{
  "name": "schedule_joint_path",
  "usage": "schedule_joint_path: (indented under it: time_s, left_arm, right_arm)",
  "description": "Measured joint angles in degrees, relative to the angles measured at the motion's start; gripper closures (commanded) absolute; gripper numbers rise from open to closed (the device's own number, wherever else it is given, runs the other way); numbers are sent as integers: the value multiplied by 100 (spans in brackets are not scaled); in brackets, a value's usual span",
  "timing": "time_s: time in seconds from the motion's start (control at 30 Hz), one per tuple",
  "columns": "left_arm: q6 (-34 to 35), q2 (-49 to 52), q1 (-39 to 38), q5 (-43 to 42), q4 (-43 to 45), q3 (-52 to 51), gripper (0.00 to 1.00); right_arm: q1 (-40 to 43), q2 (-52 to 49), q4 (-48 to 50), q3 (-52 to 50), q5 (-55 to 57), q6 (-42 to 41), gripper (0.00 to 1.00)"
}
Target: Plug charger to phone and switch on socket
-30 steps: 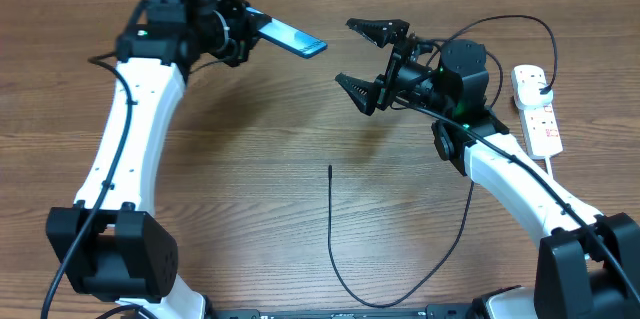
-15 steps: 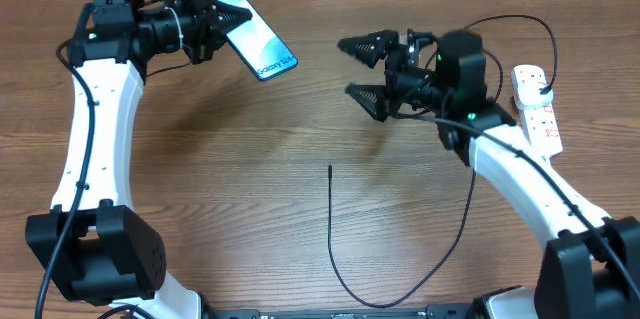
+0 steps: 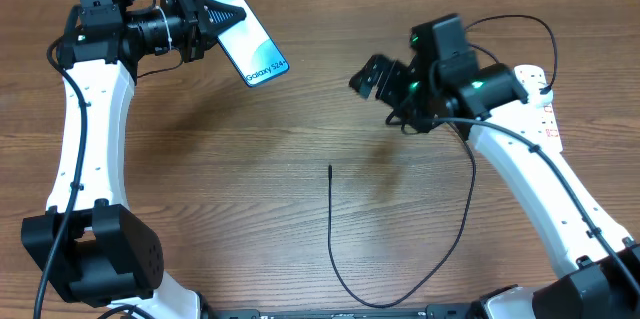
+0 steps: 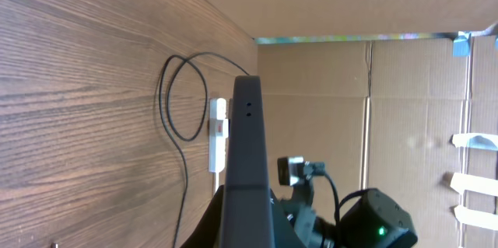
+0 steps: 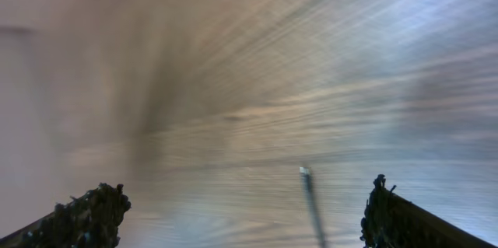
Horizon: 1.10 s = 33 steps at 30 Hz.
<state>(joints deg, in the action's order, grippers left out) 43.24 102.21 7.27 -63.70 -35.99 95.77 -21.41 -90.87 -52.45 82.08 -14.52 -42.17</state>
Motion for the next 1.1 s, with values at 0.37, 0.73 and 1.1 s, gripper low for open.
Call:
schedule_joint_path:
  time_s: [0.37, 0.73, 1.1]
  left_arm:
    - [-39, 0, 0, -15, -2, 0, 96]
    - [-39, 0, 0, -15, -2, 0, 96]
    - [-42, 0, 2, -13, -2, 0, 96]
  right_arm:
    - [-1294, -70, -387, -52, 1425, 332, 0]
    - [-1464, -1432, -376, -98, 1733, 319, 4]
    - [-1735, -1539, -361, -131, 1775, 278, 4]
